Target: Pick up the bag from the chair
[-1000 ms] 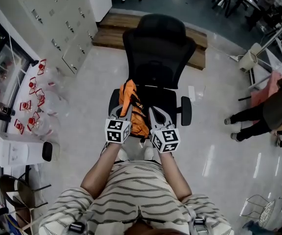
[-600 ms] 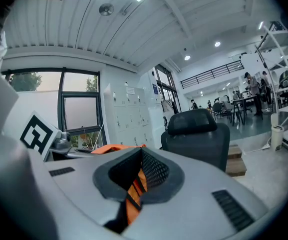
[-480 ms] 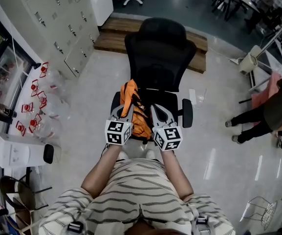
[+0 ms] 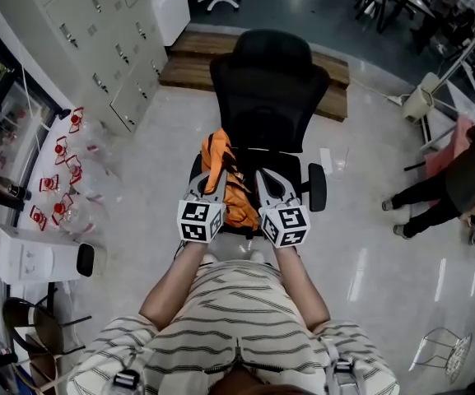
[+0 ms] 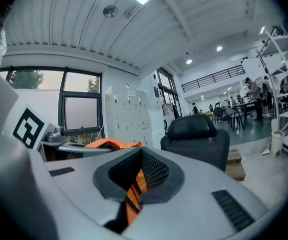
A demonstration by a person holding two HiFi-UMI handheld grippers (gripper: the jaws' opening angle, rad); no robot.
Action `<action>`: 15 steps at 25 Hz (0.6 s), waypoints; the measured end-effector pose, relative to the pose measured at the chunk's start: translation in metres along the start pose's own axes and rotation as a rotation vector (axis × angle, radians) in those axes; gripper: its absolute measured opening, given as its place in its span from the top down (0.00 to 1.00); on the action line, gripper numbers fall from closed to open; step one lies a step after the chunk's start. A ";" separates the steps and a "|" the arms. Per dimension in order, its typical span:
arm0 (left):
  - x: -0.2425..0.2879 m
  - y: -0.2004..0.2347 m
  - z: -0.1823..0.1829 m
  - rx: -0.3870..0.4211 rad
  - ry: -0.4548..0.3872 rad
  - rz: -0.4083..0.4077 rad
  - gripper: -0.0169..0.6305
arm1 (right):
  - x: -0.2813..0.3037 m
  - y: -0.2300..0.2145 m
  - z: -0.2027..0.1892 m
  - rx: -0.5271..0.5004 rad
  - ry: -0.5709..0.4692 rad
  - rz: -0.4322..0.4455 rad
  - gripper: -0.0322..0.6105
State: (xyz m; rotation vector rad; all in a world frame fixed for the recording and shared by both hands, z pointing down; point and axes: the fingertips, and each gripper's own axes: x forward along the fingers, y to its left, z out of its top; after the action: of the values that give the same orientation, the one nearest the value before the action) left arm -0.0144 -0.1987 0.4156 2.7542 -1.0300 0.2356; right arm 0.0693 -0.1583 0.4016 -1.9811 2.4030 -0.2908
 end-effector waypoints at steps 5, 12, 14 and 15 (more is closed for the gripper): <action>-0.003 -0.002 0.006 0.006 -0.022 -0.004 0.92 | 0.001 -0.001 0.002 0.002 -0.008 -0.003 0.92; -0.009 -0.009 0.012 0.023 -0.047 -0.004 0.92 | -0.003 0.002 0.006 -0.015 -0.012 -0.002 0.92; -0.011 -0.010 0.012 0.022 -0.050 -0.005 0.92 | -0.003 0.003 0.007 -0.020 -0.012 -0.002 0.92; -0.011 -0.010 0.012 0.022 -0.052 -0.005 0.92 | -0.004 0.003 0.006 -0.022 -0.011 -0.002 0.92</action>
State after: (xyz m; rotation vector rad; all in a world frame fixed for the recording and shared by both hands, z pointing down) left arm -0.0152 -0.1870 0.4001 2.7965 -1.0398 0.1763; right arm 0.0680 -0.1550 0.3944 -1.9884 2.4081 -0.2543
